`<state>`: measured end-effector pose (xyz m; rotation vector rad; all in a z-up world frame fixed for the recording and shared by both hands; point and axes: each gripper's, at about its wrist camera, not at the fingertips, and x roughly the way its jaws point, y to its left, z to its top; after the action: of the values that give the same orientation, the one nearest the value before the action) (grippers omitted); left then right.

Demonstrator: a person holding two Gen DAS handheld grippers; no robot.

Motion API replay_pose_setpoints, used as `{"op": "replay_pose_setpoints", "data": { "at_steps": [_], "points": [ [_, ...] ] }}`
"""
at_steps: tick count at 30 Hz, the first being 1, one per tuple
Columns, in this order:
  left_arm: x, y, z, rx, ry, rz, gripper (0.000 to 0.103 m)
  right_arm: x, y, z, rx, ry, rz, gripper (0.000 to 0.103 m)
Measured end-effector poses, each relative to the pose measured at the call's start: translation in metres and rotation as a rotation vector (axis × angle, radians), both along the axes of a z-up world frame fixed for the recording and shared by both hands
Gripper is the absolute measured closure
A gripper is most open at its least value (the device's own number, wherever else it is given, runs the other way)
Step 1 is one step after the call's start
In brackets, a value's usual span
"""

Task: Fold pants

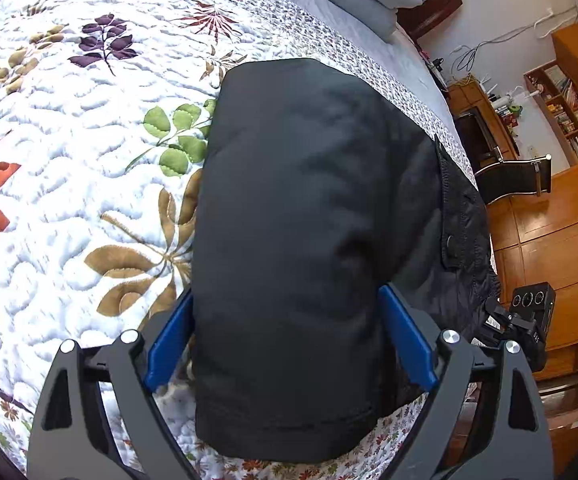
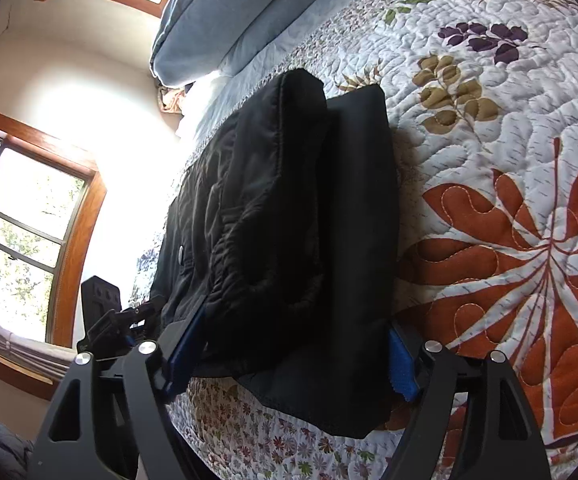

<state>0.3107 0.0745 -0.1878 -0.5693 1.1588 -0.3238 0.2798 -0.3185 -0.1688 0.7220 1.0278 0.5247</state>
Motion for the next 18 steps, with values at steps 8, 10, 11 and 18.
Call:
{"op": "replay_pose_setpoints", "data": {
  "at_steps": [8,10,11,18],
  "points": [
    [-0.027,0.012,0.005,0.008,-0.018,0.021,0.014,-0.017,-0.031,0.035,0.051,-0.102,-0.127,0.024],
    [-0.029,0.008,0.006,0.014,-0.018,0.012,0.013,-0.015,-0.030,0.046,0.069,-0.138,-0.110,0.024],
    [-0.028,0.005,0.008,0.021,-0.019,0.016,0.013,-0.010,-0.025,0.051,0.066,-0.149,-0.086,0.024],
    [-0.030,0.006,0.009,0.030,-0.011,0.032,0.012,0.012,0.022,0.037,-0.118,-0.092,0.017,0.052]
  ]
}}
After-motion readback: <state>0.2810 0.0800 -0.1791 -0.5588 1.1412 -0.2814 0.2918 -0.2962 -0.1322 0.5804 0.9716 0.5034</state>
